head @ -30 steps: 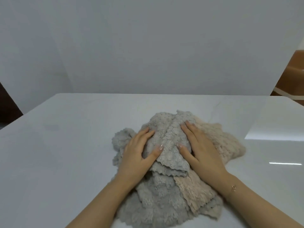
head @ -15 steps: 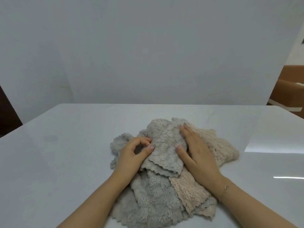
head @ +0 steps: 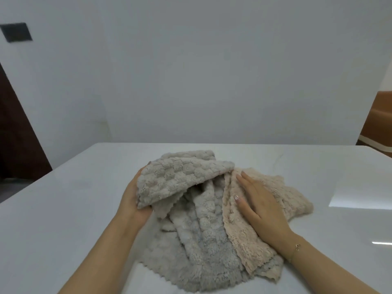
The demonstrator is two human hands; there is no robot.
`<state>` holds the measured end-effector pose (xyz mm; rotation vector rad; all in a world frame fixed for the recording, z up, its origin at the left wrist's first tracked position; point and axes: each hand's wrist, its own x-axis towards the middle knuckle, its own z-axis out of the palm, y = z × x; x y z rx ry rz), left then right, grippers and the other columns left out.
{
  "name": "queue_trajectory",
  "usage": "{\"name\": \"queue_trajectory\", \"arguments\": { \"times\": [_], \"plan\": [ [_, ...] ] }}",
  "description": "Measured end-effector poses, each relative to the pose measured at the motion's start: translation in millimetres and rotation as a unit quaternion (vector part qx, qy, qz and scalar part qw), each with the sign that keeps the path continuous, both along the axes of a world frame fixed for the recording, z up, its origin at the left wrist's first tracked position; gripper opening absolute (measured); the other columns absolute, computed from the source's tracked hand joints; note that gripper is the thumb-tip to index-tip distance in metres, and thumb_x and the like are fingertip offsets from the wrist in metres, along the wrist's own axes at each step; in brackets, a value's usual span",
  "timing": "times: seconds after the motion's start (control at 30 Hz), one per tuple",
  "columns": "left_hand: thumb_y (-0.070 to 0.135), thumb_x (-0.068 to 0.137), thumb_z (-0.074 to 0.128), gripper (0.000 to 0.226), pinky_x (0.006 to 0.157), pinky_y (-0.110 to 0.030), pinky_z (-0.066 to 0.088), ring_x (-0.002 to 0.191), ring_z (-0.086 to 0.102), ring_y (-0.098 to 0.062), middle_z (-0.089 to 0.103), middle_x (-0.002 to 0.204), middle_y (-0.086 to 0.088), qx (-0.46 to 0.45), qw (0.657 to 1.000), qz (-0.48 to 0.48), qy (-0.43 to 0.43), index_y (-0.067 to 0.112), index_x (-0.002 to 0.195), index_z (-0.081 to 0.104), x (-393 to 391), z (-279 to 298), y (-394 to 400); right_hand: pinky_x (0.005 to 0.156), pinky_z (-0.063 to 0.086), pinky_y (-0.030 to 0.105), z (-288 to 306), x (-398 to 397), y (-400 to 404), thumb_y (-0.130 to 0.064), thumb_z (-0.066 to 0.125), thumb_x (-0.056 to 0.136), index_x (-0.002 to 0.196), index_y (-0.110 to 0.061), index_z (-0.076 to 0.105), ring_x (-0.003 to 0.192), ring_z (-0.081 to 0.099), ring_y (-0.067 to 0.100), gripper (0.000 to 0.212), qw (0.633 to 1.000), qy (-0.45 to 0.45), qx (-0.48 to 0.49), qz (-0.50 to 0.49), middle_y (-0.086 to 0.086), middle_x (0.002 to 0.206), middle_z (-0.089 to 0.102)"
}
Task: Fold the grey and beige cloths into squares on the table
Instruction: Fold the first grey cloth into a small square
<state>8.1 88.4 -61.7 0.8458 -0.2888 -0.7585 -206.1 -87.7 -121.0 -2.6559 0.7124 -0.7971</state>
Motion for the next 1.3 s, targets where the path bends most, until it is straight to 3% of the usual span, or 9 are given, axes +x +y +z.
{"name": "queue_trajectory", "arguments": {
  "times": [0.1,0.2,0.33,0.47,0.6,0.7,0.83,1.0,1.3],
  "plan": [
    [0.013,0.100,0.034,0.039,0.052,-0.023,0.056,0.063,0.072,-0.012,0.074,0.073,-0.004,-0.003,0.999,0.050,0.000,0.005,0.103,0.072,15,0,18,0.113,0.014,0.025,1,0,0,-0.065,0.016,0.087,0.148,-0.035,0.022,0.140,0.018,0.001,0.069,1.000,0.009,0.006,0.000,-0.021,0.154,0.014],
    [0.018,0.099,0.036,0.055,0.048,-0.021,0.055,0.063,0.071,-0.011,0.075,0.073,-0.002,0.012,0.999,0.020,-0.041,0.015,0.063,0.078,31,1,32,0.115,0.020,0.032,4,0,1,-0.067,0.018,0.087,0.148,-0.036,0.023,0.141,0.019,0.003,0.069,0.999,0.034,-0.004,-0.004,-0.019,0.156,0.015],
    [0.024,0.097,0.042,0.026,0.050,-0.025,0.055,0.070,0.073,-0.015,0.075,0.085,-0.005,0.036,0.999,-0.009,-0.024,0.014,0.098,0.066,52,0,49,0.117,0.022,0.037,17,9,21,-0.072,0.017,0.085,0.146,-0.039,0.025,0.141,0.018,0.001,0.070,0.999,0.041,-0.007,0.009,-0.020,0.155,0.017],
    [0.024,0.094,0.045,0.039,0.048,-0.027,0.056,0.068,0.073,-0.020,0.075,0.083,-0.009,0.117,0.992,-0.042,-0.006,0.008,0.079,0.077,73,-9,69,0.116,0.014,0.028,39,33,65,-0.067,0.026,0.085,0.142,-0.039,0.032,0.139,0.016,-0.001,0.064,0.997,0.067,-0.018,0.042,-0.023,0.151,0.019],
    [0.023,0.090,0.059,0.016,0.055,-0.023,0.049,0.072,0.068,-0.018,0.073,0.095,-0.008,0.258,0.961,0.051,-0.083,0.010,0.094,0.067,93,-17,85,0.117,0.011,0.034,49,77,100,-0.060,0.036,0.089,0.141,-0.032,0.036,0.144,0.015,0.013,0.059,0.988,0.132,-0.061,0.050,-0.008,0.156,0.021],
    [0.023,0.089,0.063,0.017,0.071,-0.025,0.045,0.090,0.060,-0.014,0.064,0.112,-0.004,0.286,0.922,0.152,-0.210,0.014,0.103,0.062,96,-30,83,0.117,0.000,0.050,43,115,109,-0.053,0.041,0.091,0.145,-0.024,0.031,0.146,0.007,0.023,0.062,0.975,0.204,-0.093,-0.006,0.002,0.158,0.015],
    [0.032,0.090,0.060,0.021,0.097,-0.036,0.041,0.104,0.055,-0.010,0.057,0.113,0.013,0.343,0.776,0.200,-0.490,0.025,0.109,0.060,87,-41,71,0.109,0.000,0.067,28,145,104,-0.054,0.037,0.093,0.146,-0.017,0.027,0.146,0.007,0.032,0.066,0.954,0.251,-0.117,-0.112,0.009,0.157,0.015],
    [0.045,0.093,0.047,0.034,0.108,-0.040,0.025,0.125,0.044,-0.013,0.051,0.135,0.013,0.433,0.604,0.077,-0.665,0.035,0.125,0.053,74,-63,52,0.104,0.028,0.052,2,140,80,-0.050,0.021,0.091,0.126,-0.022,0.050,0.122,0.045,0.028,0.054,0.959,0.221,-0.120,-0.134,0.006,0.128,0.054],
    [0.045,0.093,0.048,0.035,0.104,-0.037,0.028,0.128,0.042,-0.012,0.050,0.137,0.017,0.422,0.588,0.057,-0.687,0.038,0.126,0.055,66,-74,39,0.082,0.042,0.037,-2,99,1,-0.032,0.045,0.097,0.113,-0.016,0.062,0.106,0.057,0.029,0.028,0.957,0.186,-0.184,-0.127,0.006,0.112,0.065]
  ]
}}
